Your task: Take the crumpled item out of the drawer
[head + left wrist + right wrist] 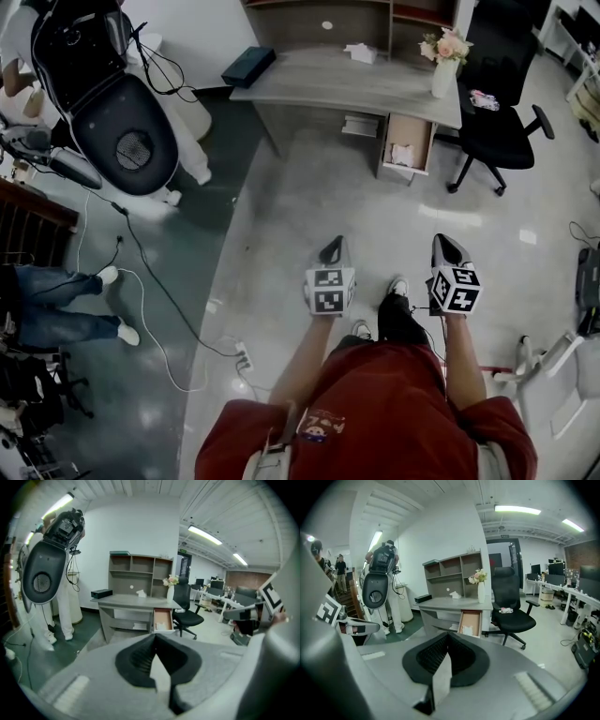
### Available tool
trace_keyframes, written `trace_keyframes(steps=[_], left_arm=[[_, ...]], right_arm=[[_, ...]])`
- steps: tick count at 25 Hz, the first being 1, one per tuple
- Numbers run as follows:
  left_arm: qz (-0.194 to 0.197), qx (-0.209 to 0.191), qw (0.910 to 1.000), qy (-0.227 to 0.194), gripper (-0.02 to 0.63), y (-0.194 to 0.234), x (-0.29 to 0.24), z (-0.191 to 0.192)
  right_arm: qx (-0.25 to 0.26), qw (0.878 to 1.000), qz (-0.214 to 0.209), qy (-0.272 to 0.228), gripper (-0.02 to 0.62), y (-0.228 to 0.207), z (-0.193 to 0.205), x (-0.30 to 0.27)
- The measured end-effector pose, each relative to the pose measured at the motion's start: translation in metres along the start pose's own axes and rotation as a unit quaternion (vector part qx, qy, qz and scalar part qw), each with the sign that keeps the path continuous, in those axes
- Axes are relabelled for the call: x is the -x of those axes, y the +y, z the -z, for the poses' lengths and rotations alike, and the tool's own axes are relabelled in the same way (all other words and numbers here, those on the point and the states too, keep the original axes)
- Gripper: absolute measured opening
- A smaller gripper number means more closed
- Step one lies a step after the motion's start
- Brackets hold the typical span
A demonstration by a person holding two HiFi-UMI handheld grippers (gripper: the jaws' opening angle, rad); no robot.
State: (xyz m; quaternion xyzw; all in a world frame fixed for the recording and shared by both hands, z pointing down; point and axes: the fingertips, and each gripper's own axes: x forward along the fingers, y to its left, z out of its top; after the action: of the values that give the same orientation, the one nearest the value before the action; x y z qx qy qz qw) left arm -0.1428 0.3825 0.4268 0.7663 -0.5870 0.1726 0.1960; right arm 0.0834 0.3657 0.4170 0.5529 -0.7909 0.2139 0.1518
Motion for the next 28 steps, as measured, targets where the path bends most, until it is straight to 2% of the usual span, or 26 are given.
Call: trace_keyframes(steps=[6,14,28], left_arm=[[-0.002,-0.005,1.0,-0.001,-0.003,0.002,-0.027,-0.017],[-0.013,-0.006,0.9999,0.001,-0.003,0.01,-0.084,-0.058],[-0.012,-0.02,0.9997,0.005,-0.003,-0.014,-0.231,-0.155]], right_arm=[[-0.006,1.0,-0.002,0.0,0.0,-0.015,-0.011,-0.027],[-0.007,1.0,-0.012,0.002,0.0,-0.044,-0.052,-0.084],[-0.027,0.999,-0.019,0.006,0.0,-0.148,-0.133,-0.197]])
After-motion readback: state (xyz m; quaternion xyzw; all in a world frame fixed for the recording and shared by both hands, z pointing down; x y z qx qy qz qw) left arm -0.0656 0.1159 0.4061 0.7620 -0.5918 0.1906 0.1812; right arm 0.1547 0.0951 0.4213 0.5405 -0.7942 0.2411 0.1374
